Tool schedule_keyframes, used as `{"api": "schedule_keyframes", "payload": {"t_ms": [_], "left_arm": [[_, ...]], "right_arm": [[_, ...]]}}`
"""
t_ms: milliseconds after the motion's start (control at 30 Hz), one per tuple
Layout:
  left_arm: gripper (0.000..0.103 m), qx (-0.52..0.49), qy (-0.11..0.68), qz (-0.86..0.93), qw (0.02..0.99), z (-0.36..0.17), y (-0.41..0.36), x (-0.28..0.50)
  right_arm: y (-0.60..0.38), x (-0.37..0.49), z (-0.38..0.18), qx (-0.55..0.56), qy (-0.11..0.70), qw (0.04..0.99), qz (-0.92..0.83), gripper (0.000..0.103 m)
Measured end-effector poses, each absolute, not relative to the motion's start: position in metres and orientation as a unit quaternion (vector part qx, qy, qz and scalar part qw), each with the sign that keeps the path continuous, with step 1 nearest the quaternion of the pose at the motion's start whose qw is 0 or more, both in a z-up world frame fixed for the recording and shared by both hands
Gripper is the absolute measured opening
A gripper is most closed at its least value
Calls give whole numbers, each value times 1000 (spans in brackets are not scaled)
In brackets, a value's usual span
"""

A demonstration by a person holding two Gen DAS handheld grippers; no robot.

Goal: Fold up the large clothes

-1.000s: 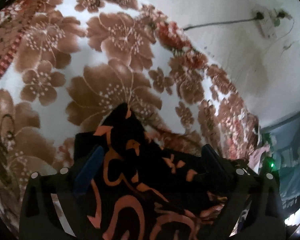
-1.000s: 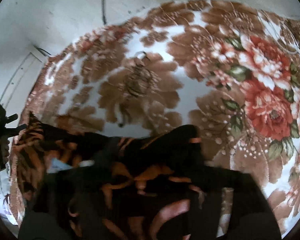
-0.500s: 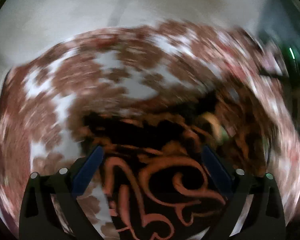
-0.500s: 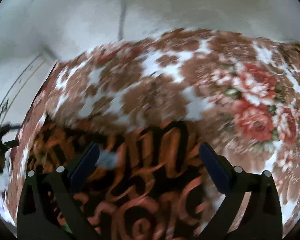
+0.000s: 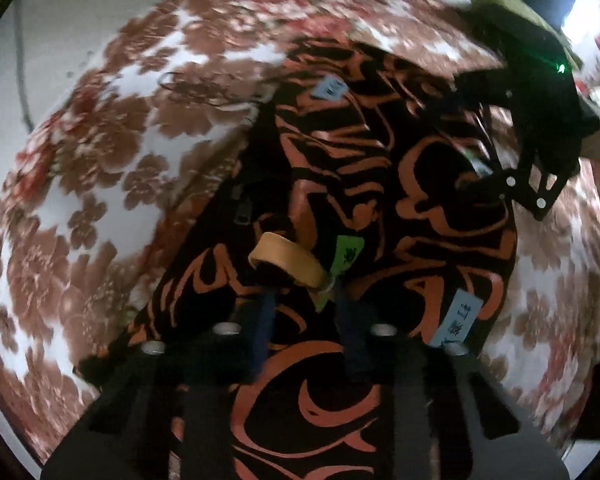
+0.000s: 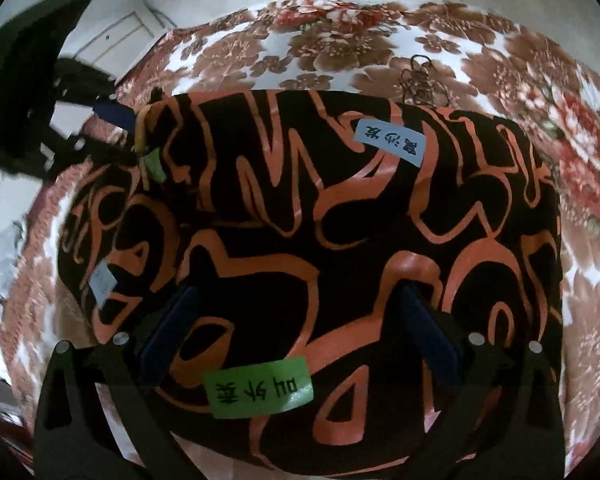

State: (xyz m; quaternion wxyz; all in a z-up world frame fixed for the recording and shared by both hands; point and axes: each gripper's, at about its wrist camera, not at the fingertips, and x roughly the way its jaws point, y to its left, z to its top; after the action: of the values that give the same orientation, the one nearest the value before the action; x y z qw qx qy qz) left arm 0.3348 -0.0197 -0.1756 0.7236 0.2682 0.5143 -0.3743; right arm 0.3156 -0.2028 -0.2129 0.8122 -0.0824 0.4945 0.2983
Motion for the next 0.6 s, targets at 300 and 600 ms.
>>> {"api": "schedule_keyframes", "payload": {"t_ms": [300,600], "left_arm": [[20,324,500,-365,715,-159,-25,341],[29,340,510,-390,687,-177,-45,341]], "right_arm": [[-197,311,-217,-111,487,811,304,99],[-197,311,-220,-111,487,812,302,99]]}}
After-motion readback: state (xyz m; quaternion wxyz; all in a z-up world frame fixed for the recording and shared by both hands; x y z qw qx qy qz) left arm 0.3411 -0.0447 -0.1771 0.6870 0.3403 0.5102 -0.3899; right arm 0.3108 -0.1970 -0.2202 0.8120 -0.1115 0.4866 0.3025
